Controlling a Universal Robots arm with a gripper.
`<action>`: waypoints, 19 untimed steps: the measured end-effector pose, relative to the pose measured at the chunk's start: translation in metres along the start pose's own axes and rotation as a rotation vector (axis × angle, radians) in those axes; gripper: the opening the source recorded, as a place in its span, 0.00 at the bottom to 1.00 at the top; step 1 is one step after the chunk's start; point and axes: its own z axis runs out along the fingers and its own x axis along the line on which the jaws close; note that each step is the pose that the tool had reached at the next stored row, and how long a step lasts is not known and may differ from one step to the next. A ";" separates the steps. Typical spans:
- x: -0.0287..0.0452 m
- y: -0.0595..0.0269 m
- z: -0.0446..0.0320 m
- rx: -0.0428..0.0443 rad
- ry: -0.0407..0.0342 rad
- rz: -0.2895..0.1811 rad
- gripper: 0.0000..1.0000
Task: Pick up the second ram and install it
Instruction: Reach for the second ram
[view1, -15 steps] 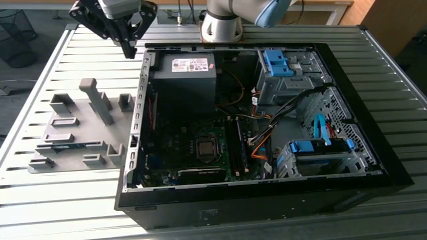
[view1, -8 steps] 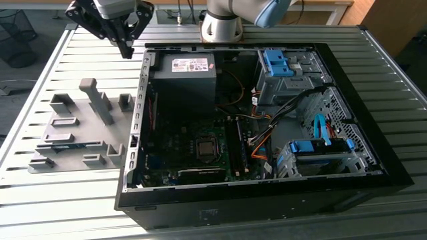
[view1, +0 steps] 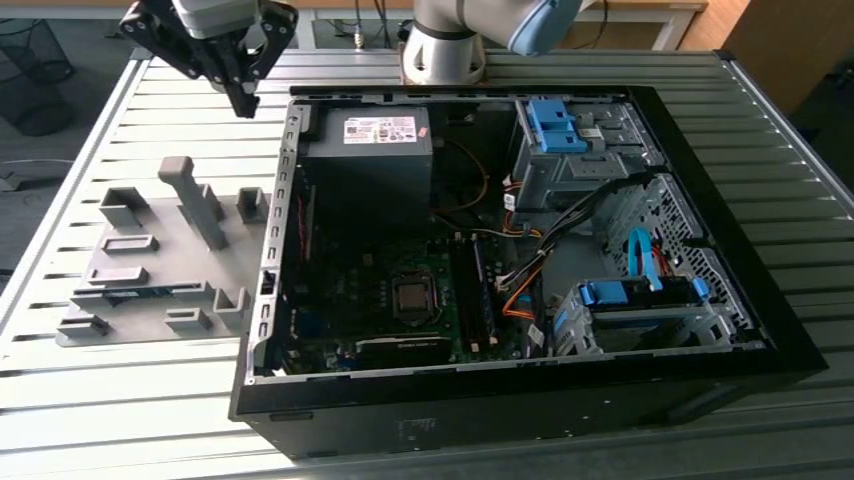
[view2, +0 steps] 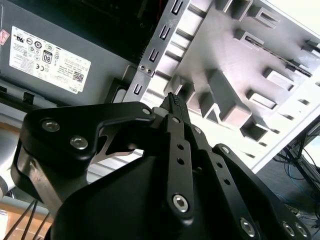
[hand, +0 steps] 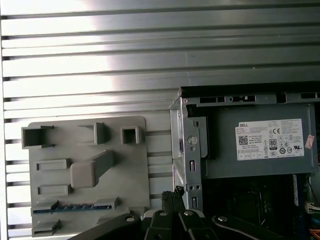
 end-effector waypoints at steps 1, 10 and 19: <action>0.0017 -0.0001 0.0000 0.0000 -0.0001 0.000 0.11; 0.0128 -0.0010 -0.0001 0.0000 0.0000 0.000 0.11; 0.0224 -0.0017 -0.0001 0.0000 0.0000 0.000 0.11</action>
